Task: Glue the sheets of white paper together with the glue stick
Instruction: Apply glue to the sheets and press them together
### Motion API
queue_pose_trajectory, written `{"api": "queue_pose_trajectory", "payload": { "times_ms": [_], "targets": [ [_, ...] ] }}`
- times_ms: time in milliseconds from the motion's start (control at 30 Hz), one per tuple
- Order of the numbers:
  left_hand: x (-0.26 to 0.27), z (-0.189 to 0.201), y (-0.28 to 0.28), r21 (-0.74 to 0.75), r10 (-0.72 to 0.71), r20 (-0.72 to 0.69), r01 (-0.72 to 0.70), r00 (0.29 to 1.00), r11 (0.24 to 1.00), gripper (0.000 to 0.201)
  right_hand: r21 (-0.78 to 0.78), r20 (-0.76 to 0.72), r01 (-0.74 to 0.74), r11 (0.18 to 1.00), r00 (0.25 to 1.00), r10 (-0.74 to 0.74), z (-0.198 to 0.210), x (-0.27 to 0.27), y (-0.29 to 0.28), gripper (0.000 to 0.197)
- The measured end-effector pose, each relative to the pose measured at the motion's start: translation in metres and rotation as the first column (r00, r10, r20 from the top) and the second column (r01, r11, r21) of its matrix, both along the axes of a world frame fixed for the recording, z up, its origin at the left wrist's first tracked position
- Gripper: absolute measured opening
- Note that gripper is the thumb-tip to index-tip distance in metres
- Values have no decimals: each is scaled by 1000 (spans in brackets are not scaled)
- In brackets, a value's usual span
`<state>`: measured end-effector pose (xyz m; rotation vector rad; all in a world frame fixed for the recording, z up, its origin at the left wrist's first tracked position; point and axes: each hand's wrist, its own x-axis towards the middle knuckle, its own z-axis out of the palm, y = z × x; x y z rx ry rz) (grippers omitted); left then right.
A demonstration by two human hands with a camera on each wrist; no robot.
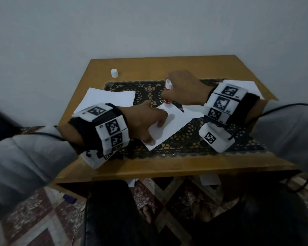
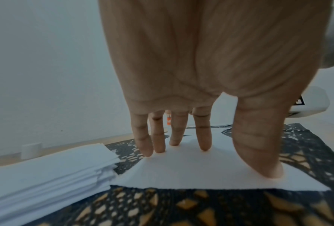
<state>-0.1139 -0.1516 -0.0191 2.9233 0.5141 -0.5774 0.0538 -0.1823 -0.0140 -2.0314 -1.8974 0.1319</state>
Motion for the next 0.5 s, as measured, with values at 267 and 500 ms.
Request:
{"api": "queue_pose_trajectory", "payload": {
  "times_ms": [267,500],
  "targets": [
    [1,-1,2,1,11,-3,-11,1000,1000,53,-66,-27,-15,998,1000,13,-3,-2,4,28],
    [2,-1,1,10,18,-3,-18,1000,1000,53,-101,-57,-29,994,998,23,-1,2,-11,29]
  ]
}}
